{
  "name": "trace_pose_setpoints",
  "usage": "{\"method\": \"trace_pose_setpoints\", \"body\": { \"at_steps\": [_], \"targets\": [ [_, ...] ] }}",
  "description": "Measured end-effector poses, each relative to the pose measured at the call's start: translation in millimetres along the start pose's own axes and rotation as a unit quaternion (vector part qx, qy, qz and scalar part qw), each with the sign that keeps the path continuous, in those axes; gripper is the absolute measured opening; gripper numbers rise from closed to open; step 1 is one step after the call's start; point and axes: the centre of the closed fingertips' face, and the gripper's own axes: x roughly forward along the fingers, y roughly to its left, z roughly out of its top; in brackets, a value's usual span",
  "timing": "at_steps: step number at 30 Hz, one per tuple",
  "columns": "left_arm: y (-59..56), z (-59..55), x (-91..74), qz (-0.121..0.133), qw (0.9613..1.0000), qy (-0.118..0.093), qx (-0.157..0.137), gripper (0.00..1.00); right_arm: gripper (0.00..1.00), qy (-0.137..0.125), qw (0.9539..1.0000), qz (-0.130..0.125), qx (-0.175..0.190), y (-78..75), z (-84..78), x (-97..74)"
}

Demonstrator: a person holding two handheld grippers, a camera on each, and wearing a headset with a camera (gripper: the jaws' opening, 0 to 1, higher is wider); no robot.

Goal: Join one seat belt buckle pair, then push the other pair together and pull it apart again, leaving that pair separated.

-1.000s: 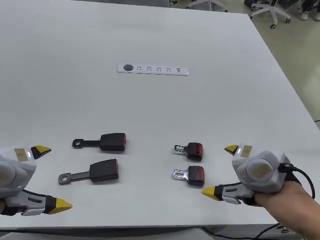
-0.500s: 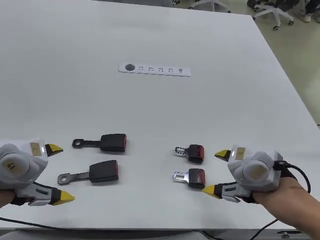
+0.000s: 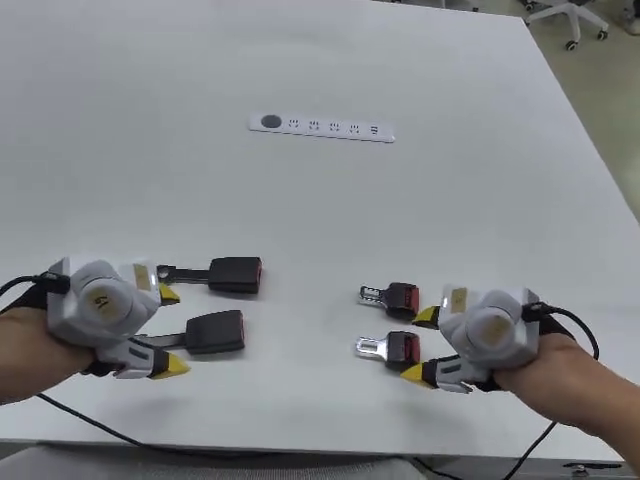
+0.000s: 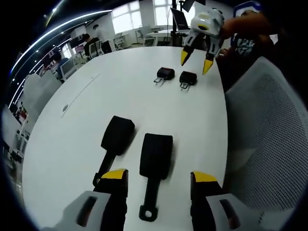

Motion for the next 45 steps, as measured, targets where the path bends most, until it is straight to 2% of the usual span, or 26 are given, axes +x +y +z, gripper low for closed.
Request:
{"method": "trace_pose_setpoints", "body": {
  "at_steps": [3,5,9,14,18,19,24,30,31,33,41,43,45],
  "targets": [
    [-4.7,0.3,6.4,-0.015,0.9999,0.006,0.004,0.46,0.41,0.011,0.9999,0.007,-0.011,-0.8,-3.3,6.0],
    [-3.8,0.2,10.1,-0.013,0.9998,0.013,0.012,0.42,0.39,0.013,0.9998,0.012,-0.012,-1.3,-4.8,9.1],
    [-2.7,4.4,17.3,-0.021,0.9995,0.016,0.015,0.42,0.39,0.021,0.9994,0.022,-0.016,-2.4,-10.0,16.2],
    [-3.4,1.7,25.8,-0.04,0.9985,0.035,0.017,0.42,0.38,0.033,0.9986,0.033,-0.023,-1.2,-15.3,23.8],
    [-1.7,2.2,29.6,-0.045,0.9979,0.04,0.025,0.4,0.36,0.039,0.9981,0.04,-0.024,-1.9,-18.3,26.3],
    [-0.6,-0.1,31.5,-0.046,0.9973,0.048,0.033,0.4,0.36,0.041,0.998,0.044,-0.022,-2.7,-19.6,27.4],
    [0.9,0.4,34.8,-0.05,0.996,0.052,0.053,0.34,0.34,0.038,0.9976,0.055,-0.015,-5.5,-20.3,29.7],
    [1.3,0.4,37.1,-0.063,0.9938,0.057,0.072,0.33,0.34,0.046,0.9956,0.074,-0.037,-4.8,-19.9,31.5],
    [1.6,-0.2,37.7,-0.063,0.9934,0.059,0.076,0.33,0.33,0.05,0.9946,0.075,-0.051,-5.4,-20.5,31.9],
    [1.8,-2.5,39.1,-0.061,0.9915,0.069,0.092,0.32,0.33,0.057,0.9937,0.079,-0.055,-4.7,-21.2,33.9],
    [3.4,-4.9,41.3,-0.059,0.9923,0.065,0.086,0.32,0.33,0.058,0.9928,0.084,-0.064,-3.6,-22.0,35.9],
    [4.0,-5.4,42.4,-0.058,0.9922,0.067,0.087,0.32,0.34,0.063,0.9915,0.077,-0.085,-1.5,-20.3,36.7],
    [4.3,-7.8,44.6,-0.057,0.9897,0.071,0.111,0.33,0.34,0.068,0.991,0.079,-0.084,-2.5,-21.0,36.0]
  ]
}}
